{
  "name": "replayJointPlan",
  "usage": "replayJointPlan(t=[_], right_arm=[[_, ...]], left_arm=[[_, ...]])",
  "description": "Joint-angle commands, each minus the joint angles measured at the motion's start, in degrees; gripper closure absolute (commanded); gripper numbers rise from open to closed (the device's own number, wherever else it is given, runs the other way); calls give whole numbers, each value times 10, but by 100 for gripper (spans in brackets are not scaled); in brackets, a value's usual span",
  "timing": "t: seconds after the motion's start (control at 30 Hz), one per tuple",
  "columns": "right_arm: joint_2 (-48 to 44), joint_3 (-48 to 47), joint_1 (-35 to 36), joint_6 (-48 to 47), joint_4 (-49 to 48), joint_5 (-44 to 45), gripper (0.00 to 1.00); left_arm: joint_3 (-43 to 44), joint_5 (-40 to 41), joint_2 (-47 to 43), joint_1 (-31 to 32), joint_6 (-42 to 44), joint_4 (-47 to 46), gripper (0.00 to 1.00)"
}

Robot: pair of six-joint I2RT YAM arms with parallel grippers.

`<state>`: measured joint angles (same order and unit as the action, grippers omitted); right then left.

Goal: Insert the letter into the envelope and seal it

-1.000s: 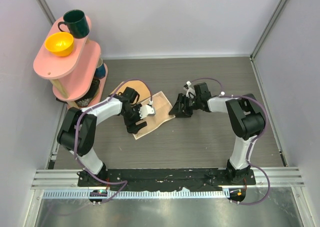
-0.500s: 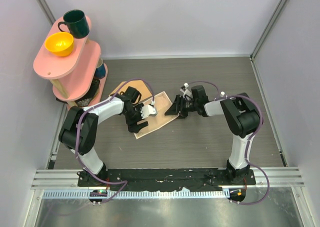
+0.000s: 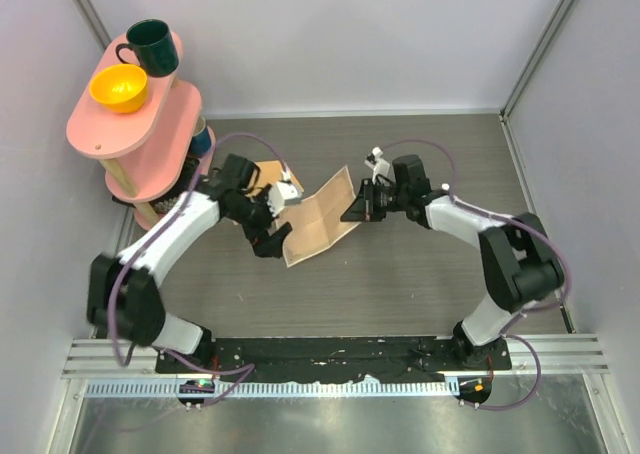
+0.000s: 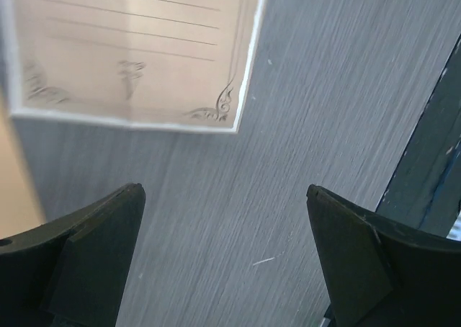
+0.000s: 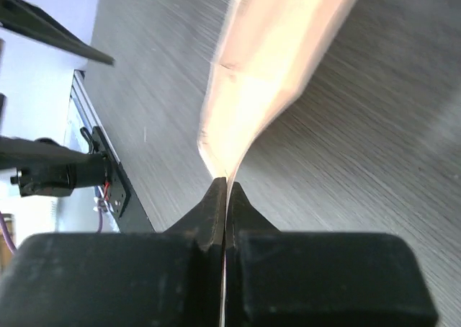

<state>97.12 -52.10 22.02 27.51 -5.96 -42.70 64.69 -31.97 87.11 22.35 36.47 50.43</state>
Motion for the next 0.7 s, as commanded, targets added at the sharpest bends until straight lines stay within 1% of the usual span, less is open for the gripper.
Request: replayJointPlan(t=[0.0,0.03,0.07,0.1,0.13,0.17,0.2,0.23,0.27,0.33,0.4,0.43,0.5,0.53,0.67], right_arm=[[-108,-71,10,-197,171,9,99],[-133,-91,15,-222,196,9,99],[-148,-99,18,-275,248,7,99],[-160,-109,21,-310,273,3,99],[-183,-127,27,-343,327,0,99],[-194,-138,30,-403,356,-3,99],[-203,-149,36,-438,384,-2,99],[-220,-173,41,-469,440,0,99],[-228,-186,52,-530,466,3,99],[-249,-222,64,-567,520,26,99],[-258,-247,86,-613,551,42,99],[-261,-274,95,-627,581,54,99],[-278,-293,122,-651,597,68,99],[-286,-302,130,-657,604,87,99],[-322,-303,169,-667,604,125,99]], left_arm=[[33,-20,-153,-30,-113,-23,0],[26,1,-177,-32,-114,-29,0],[19,9,-214,-32,-114,-36,0],[11,17,-235,-31,-112,-51,0],[-1,18,-250,-31,-105,-51,0],[-7,18,-275,-32,-100,-52,0],[-12,18,-286,-32,-91,-53,0],[-22,20,-294,-31,-91,-56,0],[-27,31,-307,-32,-97,-62,0],[-44,38,-316,-33,-120,-96,0],[-57,18,-330,-32,-130,-124,0],[-63,8,-338,-33,-133,-135,0],[-88,-17,-360,-32,-132,-171,0],[-95,-25,-366,-32,-107,-177,0],[-95,-40,-370,-32,-92,-169,0]])
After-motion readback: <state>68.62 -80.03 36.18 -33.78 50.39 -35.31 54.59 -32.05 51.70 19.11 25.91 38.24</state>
